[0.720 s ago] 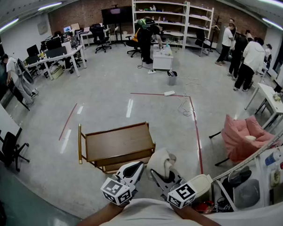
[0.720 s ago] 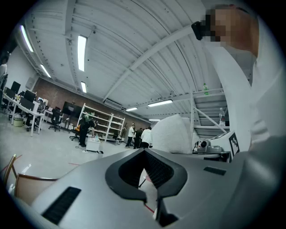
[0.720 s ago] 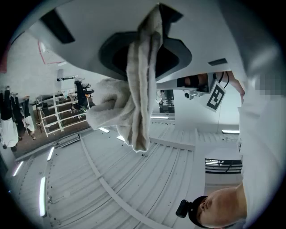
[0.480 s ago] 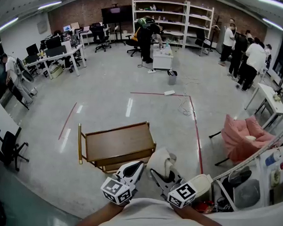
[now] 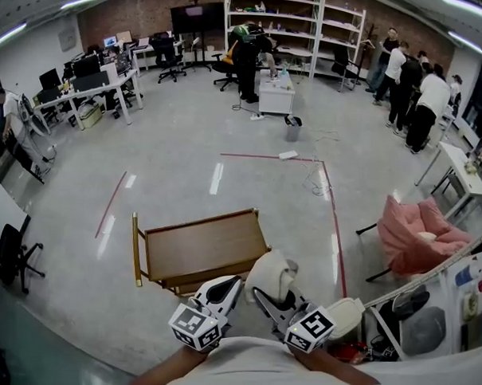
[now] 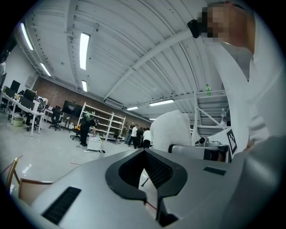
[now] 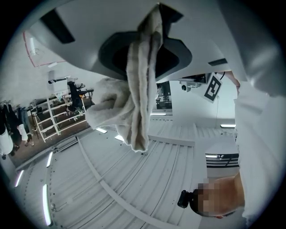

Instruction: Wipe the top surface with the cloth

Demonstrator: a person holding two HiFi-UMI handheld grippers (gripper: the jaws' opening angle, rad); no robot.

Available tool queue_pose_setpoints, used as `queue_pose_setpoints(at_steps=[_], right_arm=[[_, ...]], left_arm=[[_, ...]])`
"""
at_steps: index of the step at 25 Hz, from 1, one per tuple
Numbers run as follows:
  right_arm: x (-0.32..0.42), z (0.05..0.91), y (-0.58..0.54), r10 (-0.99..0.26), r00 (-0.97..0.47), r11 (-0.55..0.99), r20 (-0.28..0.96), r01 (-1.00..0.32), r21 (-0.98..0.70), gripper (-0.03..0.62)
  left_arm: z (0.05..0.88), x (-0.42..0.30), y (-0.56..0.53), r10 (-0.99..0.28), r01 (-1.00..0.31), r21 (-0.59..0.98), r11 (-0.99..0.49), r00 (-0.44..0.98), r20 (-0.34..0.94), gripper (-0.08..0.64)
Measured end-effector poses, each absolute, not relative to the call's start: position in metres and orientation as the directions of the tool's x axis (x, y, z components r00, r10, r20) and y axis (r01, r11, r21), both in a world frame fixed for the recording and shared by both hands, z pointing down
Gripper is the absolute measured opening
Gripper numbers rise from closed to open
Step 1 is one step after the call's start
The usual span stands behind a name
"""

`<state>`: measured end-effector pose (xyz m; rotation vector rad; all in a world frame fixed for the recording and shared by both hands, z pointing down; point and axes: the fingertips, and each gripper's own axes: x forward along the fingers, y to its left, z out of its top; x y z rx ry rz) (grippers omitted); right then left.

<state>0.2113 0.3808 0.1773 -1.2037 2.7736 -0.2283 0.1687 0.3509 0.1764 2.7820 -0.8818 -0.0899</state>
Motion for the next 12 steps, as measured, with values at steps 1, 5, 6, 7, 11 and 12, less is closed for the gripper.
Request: queue_pose_setpoints(at_steps=[1,5,6,7,11,12], right_arm=[[0.205,0.178,0.372,-0.733,-0.679,0.673,-0.038,-0.717,-0.181,0.094],[0.174,0.182,0.333,-0.741,-0.671,0.662,-0.02,-0.726,-0.189,0.092],[0.164,0.182,0.323,-0.742,-0.67,0.661,-0.017,-0.726,-0.19,0.093],[0.154,0.181,0.313,-0.742,-0.67,0.661,-0.017,-0.726,-0.19,0.092],[0.12,0.18,0.279,-0.743,-0.669,0.657,-0.005,-0.728,-0.196,0.092],[0.112,0.18,0.272,-0.745,-0.667,0.654,0.0,-0.731,-0.195,0.093]], left_arm=[[0.177,0.161,0.343,-0.576,-0.562,0.228,-0.795,0.818,0.008,0.006],[0.178,0.127,0.306,-0.574,-0.56,0.23,-0.796,0.819,0.004,0.006],[0.177,0.117,0.295,-0.574,-0.56,0.228,-0.796,0.819,0.004,0.006],[0.175,0.107,0.285,-0.575,-0.561,0.227,-0.796,0.818,0.004,0.006],[0.171,0.071,0.247,-0.576,-0.562,0.226,-0.796,0.817,0.003,0.006],[0.171,0.063,0.24,-0.575,-0.562,0.222,-0.797,0.818,0.005,0.006]])
